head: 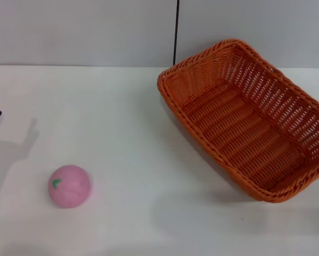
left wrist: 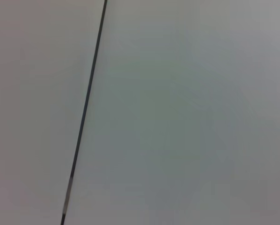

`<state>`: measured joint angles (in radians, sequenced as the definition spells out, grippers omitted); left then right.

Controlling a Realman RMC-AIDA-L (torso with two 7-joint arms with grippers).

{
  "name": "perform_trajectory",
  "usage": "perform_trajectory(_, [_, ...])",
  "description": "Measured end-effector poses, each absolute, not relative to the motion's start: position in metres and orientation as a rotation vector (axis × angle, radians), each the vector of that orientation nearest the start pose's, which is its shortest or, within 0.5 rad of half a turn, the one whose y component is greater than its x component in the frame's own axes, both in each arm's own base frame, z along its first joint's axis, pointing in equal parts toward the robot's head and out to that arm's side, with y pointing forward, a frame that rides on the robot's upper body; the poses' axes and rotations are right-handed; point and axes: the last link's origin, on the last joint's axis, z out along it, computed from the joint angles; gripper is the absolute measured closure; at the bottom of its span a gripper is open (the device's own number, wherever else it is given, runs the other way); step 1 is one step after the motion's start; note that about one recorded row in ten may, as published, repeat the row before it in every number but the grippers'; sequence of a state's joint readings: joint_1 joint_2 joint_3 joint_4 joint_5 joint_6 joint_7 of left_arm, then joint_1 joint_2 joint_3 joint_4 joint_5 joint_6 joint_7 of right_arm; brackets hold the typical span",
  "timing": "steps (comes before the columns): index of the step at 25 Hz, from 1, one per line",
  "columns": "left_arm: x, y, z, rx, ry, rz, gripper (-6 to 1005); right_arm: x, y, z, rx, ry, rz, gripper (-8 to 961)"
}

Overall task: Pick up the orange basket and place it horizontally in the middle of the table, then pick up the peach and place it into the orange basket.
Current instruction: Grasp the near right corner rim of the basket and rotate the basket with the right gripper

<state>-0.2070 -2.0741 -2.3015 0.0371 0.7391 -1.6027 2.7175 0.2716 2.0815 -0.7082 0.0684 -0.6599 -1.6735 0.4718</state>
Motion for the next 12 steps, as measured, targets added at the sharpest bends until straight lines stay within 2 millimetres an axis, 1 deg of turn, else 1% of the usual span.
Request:
perform_trajectory(9, [-0.369, 0.215, 0.009, -1.529, -0.623, -0.908, 185, 0.364, 0.235, 0.037, -1.321, 0.576, 1.017, 321])
perform_trajectory(10, [-0.369, 0.215, 0.009, -1.529, -0.623, -0.908, 185, 0.365, 0.236, 0.043, -1.342, 0.574, 1.036, 321])
perform_trajectory(12, [-0.369, 0.216, 0.009, -1.527, -0.622, -0.911, 185, 0.365, 0.236, 0.047, -1.359, 0.576, 1.055, 322])
